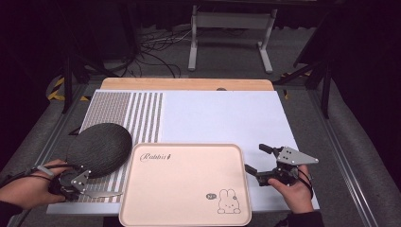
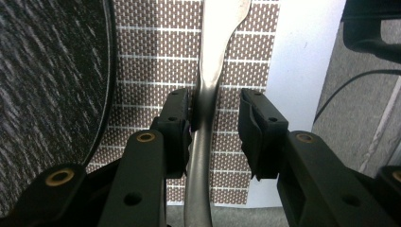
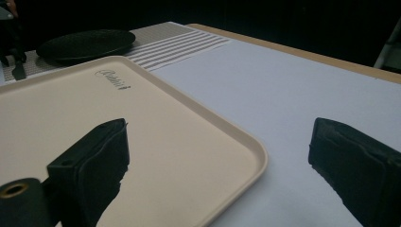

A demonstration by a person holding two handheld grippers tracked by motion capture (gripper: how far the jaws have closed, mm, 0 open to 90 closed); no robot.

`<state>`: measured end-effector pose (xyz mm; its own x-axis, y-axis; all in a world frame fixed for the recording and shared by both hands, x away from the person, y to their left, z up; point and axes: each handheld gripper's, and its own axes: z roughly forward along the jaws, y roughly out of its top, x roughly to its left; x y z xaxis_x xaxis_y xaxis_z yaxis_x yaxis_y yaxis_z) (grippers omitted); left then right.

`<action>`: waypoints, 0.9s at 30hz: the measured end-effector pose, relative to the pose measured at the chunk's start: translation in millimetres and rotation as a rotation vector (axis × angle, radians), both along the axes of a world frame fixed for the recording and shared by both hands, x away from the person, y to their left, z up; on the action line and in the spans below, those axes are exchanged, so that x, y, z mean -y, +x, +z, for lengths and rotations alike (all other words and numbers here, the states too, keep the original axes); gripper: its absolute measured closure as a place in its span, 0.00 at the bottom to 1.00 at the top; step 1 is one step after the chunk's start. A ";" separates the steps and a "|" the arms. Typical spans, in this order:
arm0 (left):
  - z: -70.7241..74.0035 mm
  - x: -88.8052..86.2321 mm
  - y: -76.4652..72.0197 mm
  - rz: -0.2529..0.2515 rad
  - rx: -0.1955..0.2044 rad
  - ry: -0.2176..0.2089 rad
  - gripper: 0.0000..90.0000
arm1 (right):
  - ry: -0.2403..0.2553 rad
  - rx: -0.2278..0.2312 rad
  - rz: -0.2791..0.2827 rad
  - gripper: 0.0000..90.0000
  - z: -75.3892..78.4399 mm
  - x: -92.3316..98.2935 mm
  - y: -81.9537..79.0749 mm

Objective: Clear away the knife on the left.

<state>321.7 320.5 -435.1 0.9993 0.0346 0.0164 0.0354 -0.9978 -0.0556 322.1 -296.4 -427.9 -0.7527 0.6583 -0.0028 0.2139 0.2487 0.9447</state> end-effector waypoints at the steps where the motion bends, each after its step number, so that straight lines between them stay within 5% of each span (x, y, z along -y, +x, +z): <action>1: -0.4 0.1 0.4 -0.007 -0.002 -0.001 0.72 | 0.000 0.000 0.000 0.08 0.0 0.0 0.0; 12: -1.5 3.5 5.0 -0.077 -0.001 0.043 0.88 | -0.004 0.007 0.013 0.08 -0.4 -1.5 -0.5; 27: -1.9 2.8 1.8 -0.096 0.020 0.043 0.89 | -0.002 0.010 0.021 0.08 0.0 -2.1 -1.5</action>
<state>323.5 317.6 -437.0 0.9974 -0.0621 0.0362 -0.0583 -0.9935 -0.0982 320.7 -294.3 -428.0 -0.7663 0.6424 -0.0115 0.1995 0.2548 0.9462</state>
